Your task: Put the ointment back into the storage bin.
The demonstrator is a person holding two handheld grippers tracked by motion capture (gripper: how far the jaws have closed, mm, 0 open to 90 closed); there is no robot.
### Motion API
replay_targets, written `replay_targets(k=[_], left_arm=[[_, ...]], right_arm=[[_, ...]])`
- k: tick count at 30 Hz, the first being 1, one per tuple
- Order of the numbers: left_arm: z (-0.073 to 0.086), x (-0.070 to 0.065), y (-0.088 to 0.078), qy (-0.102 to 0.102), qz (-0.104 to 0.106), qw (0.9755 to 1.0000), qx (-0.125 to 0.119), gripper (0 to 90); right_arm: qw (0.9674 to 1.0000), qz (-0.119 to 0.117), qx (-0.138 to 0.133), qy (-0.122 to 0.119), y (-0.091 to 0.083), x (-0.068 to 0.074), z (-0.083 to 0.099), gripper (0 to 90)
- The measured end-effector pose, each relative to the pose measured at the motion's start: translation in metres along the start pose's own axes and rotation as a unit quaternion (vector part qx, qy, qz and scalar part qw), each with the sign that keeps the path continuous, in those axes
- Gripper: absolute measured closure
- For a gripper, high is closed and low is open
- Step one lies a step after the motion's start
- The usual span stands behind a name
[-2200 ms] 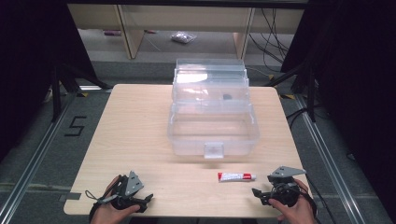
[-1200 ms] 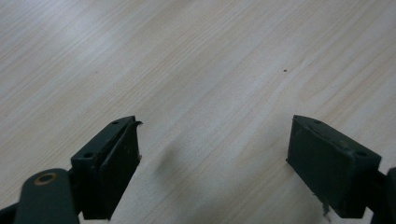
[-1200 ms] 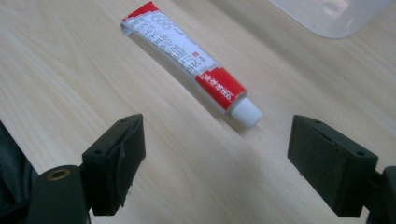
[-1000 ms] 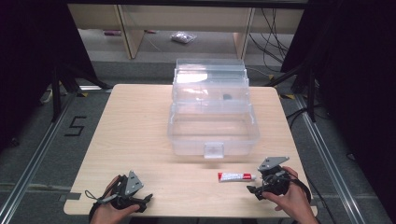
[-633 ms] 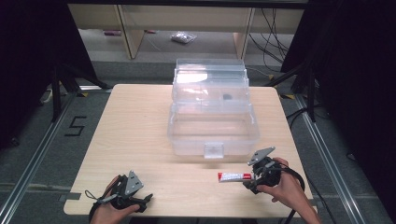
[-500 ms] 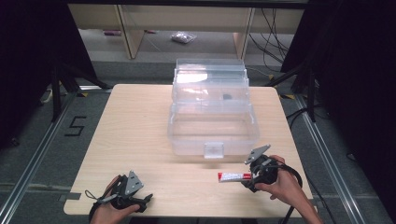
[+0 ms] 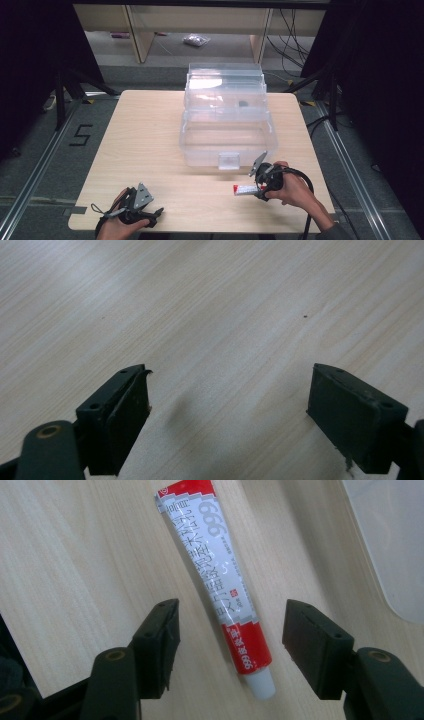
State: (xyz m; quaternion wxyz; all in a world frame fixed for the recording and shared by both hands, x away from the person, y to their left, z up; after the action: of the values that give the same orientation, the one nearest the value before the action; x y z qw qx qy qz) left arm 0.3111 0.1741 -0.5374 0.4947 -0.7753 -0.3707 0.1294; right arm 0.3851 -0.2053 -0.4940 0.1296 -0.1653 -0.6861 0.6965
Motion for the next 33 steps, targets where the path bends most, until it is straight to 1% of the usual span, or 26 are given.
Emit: replay_targets(k=[3, 4, 5, 7, 8, 9, 10, 12, 15, 16, 17, 18, 19, 20, 21, 23, 24, 25, 26, 27, 28, 29, 30, 31, 32, 33], left_arm=[[0.0, 0.0, 0.0, 0.0, 0.0, 1.0, -0.001, 16.3], [0.0, 0.0, 0.002, 0.001, -0.01, 1.0, 0.001, 16.3], [0.0, 0.0, 0.002, 0.001, -0.01, 1.0, 0.001, 16.3], [0.0, 0.0, 0.002, 0.001, -0.008, 1.0, 0.001, 16.3], [0.0, 0.0, 0.0, -0.001, -0.002, 1.0, -0.001, 16.4], [0.0, 0.0, 0.0, -0.001, -0.001, 1.0, -0.002, 16.4], [0.0, 0.0, 0.002, -0.004, -0.008, 1.0, 0.001, 16.3], [0.0, -0.001, 0.002, -0.003, -0.003, 1.0, -0.003, 16.3], [0.0, 0.0, 0.002, -0.004, -0.007, 1.0, 0.001, 16.3], [0.0, 0.0, 0.001, -0.005, -0.005, 1.0, 0.0, 16.3], [0.0, -0.001, 0.0, -0.005, 0.0, 1.0, -0.001, 16.3], [0.0, -0.001, 0.0, -0.005, 0.001, 1.0, -0.001, 16.3], [0.0, 0.0, 0.002, -0.004, -0.006, 1.0, 0.0, 16.3], [0.0, -0.001, 0.002, -0.005, -0.007, 1.0, 0.0, 16.3], [0.0, -0.001, 0.002, -0.005, -0.004, 1.0, -0.003, 16.3], [0.0, -0.001, 0.002, -0.005, -0.003, 1.0, -0.003, 16.3], [0.0, 0.0, 0.002, -0.004, -0.007, 1.0, 0.0, 16.3], [0.0, 0.0, 0.002, -0.004, -0.007, 1.0, 0.0, 16.3], [0.0, 0.0, 0.002, -0.004, -0.007, 1.0, 0.0, 16.3], [0.0, 0.0, 0.002, -0.004, -0.007, 1.0, 0.0, 16.3], [0.0, 0.0, 0.002, -0.004, -0.008, 1.0, 0.0, 16.3], [0.0, 0.0, 0.001, -0.003, -0.007, 1.0, 0.0, 16.4], [0.0, -0.001, 0.0, -0.005, 0.001, 1.0, -0.002, 16.3], [0.0, -0.001, 0.0, -0.005, 0.001, 1.0, -0.002, 16.3], [0.0, -0.001, 0.0, -0.006, 0.0, 1.0, -0.003, 16.3], [0.0, -0.001, 0.0, -0.006, 0.0, 1.0, -0.003, 16.3]], right_arm=[[0.9999, 0.001, 0.013, -0.006, 0.002, 0.0, -0.003, 43.8], [0.9997, 0.003, 0.016, -0.019, 0.004, 0.0, -0.005, 46.2], [0.9997, 0.003, 0.016, -0.019, 0.004, 0.0, -0.005, 46.2], [0.9988, 0.016, 0.031, -0.033, 0.007, -0.001, -0.008, 48.6], [0.998, 0.018, 0.04, -0.046, 0.008, 0.0, -0.011, 51.3], [0.998, 0.018, 0.04, -0.046, 0.008, 0.0, -0.011, 51.3], [0.9972, 0.019, 0.04, -0.061, 0.01, -0.001, -0.012, 52.3], [0.9954, 0.021, 0.05, -0.079, 0.012, 0.0, -0.016, 54.9], [0.9947, 0.02, 0.058, -0.082, 0.013, 0.0, -0.018, 57.0], [0.9949, 0.016, 0.069, -0.072, 0.013, 0.002, -0.018, 58.2], [0.9936, 0.018, 0.065, -0.09, 0.014, -0.001, -0.019, 58.8], [0.9935, 0.018, 0.069, -0.088, 0.015, -0.001, -0.02, 59.3], [0.9925, 0.019, 0.067, -0.1, 0.016, -0.002, -0.022, 59.9], [0.9931, 0.016, 0.076, -0.089, 0.016, 0.0, -0.023, 60.7], [0.993, 0.016, 0.079, -0.086, 0.016, 0.0, -0.023, 61.5], [0.9924, 0.012, 0.083, -0.089, 0.018, 0.001, -0.025, 63.4], [0.9904, 0.017, 0.092, -0.102, 0.019, 0.0, -0.026, 65.8], [0.9904, 0.017, 0.092, -0.102, 0.019, 0.0, -0.026, 65.8], [0.991, 0.004, 0.1, -0.089, 0.018, 0.003, -0.027, 67.0], [0.9908, 0.005, 0.102, -0.089, 0.018, 0.003, -0.028, 67.7], [0.9892, 0.011, 0.1, -0.107, 0.019, 0.001, -0.028, 68.2], [0.9887, 0.009, 0.104, -0.108, 0.019, 0.002, -0.029, 68.9], [0.9857, 0.009, 0.095, -0.139, 0.02, 0.0, -0.032, 69.7], [0.9857, 0.009, 0.095, -0.139, 0.02, 0.0, -0.032, 69.7], [0.9875, 0.001, 0.119, -0.104, 0.018, 0.005, -0.03, 69.7], [0.9873, 0.003, 0.119, -0.105, 0.018, 0.005, -0.03, 69.7]])
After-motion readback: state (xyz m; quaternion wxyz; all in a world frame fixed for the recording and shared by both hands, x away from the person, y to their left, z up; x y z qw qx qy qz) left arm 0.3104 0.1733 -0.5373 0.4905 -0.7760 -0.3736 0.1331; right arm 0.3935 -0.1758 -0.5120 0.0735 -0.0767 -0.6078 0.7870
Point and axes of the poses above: each handheld gripper's, and its own axes: y roughly forward along the jaws, z roughly out of its underside, x roughly to its left, the point moved 4 cm from there along y, roughly forward along the jaws, and after that the axes turned 12 degrees about x, right-handed, at the moved point
